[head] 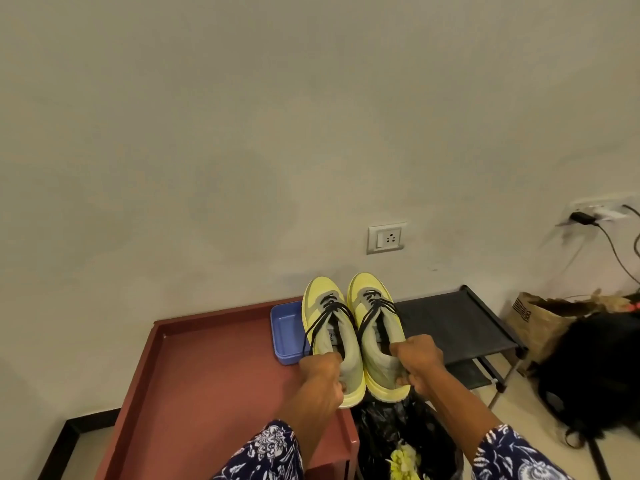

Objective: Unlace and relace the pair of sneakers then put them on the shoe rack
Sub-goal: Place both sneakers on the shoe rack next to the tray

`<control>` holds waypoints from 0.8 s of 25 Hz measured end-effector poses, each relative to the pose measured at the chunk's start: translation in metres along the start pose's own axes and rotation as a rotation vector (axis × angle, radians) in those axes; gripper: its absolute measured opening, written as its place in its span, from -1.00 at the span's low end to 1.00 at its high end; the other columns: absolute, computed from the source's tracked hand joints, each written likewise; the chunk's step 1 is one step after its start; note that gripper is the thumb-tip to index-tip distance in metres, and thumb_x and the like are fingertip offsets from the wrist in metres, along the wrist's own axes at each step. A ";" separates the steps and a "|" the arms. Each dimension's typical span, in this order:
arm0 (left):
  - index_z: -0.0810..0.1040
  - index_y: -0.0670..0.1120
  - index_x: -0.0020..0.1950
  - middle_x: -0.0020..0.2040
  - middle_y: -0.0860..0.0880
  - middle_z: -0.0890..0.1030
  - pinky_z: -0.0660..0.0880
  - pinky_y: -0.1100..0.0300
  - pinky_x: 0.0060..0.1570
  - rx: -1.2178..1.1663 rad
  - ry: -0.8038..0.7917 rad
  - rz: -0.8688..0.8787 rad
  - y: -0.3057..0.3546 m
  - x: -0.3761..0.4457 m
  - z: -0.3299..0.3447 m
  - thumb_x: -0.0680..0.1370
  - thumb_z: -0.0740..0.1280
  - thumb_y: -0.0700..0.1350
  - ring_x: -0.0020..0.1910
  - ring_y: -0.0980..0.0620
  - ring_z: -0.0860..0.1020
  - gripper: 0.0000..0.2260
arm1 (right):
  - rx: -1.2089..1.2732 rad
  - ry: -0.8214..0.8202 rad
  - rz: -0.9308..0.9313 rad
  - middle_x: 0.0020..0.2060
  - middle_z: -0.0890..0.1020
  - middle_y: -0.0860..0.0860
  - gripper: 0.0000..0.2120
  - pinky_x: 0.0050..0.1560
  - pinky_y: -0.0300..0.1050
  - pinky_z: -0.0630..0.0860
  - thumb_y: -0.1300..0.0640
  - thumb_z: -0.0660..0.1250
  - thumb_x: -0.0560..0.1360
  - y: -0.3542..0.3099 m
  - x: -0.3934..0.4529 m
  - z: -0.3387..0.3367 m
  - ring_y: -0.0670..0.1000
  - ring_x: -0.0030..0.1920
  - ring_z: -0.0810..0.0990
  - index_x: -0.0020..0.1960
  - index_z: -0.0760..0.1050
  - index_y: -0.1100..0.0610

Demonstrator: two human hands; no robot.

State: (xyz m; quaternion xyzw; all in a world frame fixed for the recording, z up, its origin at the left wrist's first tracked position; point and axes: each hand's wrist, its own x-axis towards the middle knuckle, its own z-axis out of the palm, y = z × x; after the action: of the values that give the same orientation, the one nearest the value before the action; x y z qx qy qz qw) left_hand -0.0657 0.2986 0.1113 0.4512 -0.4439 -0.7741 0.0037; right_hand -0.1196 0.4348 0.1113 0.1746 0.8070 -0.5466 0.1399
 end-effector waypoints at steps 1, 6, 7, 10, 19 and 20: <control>0.46 -0.34 0.10 -0.23 -0.16 0.44 0.34 0.12 -0.37 0.010 0.007 -0.008 -0.003 0.003 0.006 0.45 0.28 -0.39 -0.22 -0.10 0.41 -0.77 | 0.007 0.006 0.005 -0.24 0.51 0.19 -0.90 -0.31 0.03 0.59 0.26 0.36 0.42 0.002 0.005 -0.004 0.12 -0.37 0.48 -0.16 0.50 0.31; 0.47 -0.29 0.01 -0.20 -0.16 0.47 0.35 0.09 -0.29 0.022 -0.002 -0.045 -0.018 0.013 0.035 0.47 0.29 -0.37 -0.19 -0.08 0.40 -0.86 | 0.010 0.026 0.019 -0.17 0.54 0.22 -0.91 -0.24 0.07 0.61 0.26 0.36 0.44 0.011 0.031 -0.024 0.19 -0.23 0.55 -0.20 0.50 0.29; 0.46 -0.28 0.00 -0.18 -0.16 0.47 0.36 0.08 -0.25 0.018 -0.008 -0.054 -0.021 0.016 0.040 0.47 0.29 -0.37 -0.18 -0.07 0.39 -0.87 | 0.018 0.029 0.022 -0.14 0.54 0.23 -0.91 -0.20 0.10 0.62 0.26 0.36 0.44 0.012 0.036 -0.027 0.23 -0.15 0.58 -0.22 0.50 0.27; 0.45 -0.27 0.01 -0.14 -0.15 0.47 0.42 0.07 -0.18 0.019 -0.019 -0.084 -0.028 0.024 0.055 0.48 0.29 -0.38 -0.11 -0.10 0.44 -0.87 | 0.045 0.035 0.043 -0.11 0.53 0.24 -0.91 -0.22 0.07 0.60 0.28 0.35 0.44 0.019 0.054 -0.036 0.28 -0.05 0.57 -0.23 0.50 0.26; 0.42 -0.16 -0.29 -0.22 -0.13 0.46 0.44 0.06 -0.19 0.066 -0.013 -0.148 -0.048 0.064 0.092 0.48 0.28 -0.35 -0.08 -0.14 0.47 -0.82 | 0.073 0.049 0.117 -0.22 0.48 0.14 -0.94 -0.09 0.18 0.59 0.31 0.34 0.45 0.036 0.107 -0.049 0.20 -0.11 0.50 -0.17 0.47 0.22; 0.42 -0.16 -0.30 -0.23 -0.13 0.46 0.46 0.05 -0.18 0.077 -0.004 -0.154 -0.050 0.070 0.095 0.48 0.28 -0.35 -0.08 -0.14 0.48 -0.82 | 0.076 0.050 0.124 -0.19 0.49 0.15 -0.95 -0.06 0.19 0.59 0.31 0.34 0.45 0.038 0.113 -0.048 0.20 -0.11 0.50 -0.15 0.47 0.22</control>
State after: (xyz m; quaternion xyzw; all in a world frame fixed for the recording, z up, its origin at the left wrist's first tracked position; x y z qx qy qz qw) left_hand -0.1541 0.3660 0.0471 0.4822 -0.4374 -0.7554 -0.0740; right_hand -0.2064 0.5076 0.0499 0.2432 0.7764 -0.5626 0.1465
